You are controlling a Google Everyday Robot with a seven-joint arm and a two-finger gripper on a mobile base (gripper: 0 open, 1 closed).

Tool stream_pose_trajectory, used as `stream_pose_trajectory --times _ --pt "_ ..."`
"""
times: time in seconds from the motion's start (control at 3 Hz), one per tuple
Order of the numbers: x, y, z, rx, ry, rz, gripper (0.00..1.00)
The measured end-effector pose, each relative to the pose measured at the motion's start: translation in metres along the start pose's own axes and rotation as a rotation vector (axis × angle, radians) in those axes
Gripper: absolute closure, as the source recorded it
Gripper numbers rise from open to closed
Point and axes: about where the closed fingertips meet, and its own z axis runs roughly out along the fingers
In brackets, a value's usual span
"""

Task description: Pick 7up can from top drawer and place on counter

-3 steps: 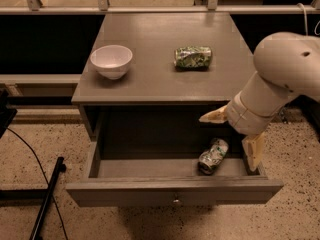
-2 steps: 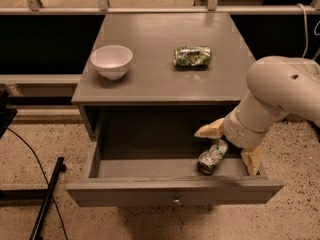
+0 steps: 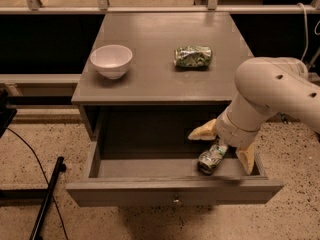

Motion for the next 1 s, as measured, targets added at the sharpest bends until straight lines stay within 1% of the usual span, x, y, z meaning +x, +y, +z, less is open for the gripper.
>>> stream_pose_trajectory --times 0.33,0.67,1.0 --pt "0.017 -0.001 0.015 -0.017 0.040 -0.022 0.00" --pt "0.037 0.001 0.030 0.029 0.075 -0.024 0.00" --pt "0.051 -0.004 0.050 0.061 0.113 -0.035 0.00"
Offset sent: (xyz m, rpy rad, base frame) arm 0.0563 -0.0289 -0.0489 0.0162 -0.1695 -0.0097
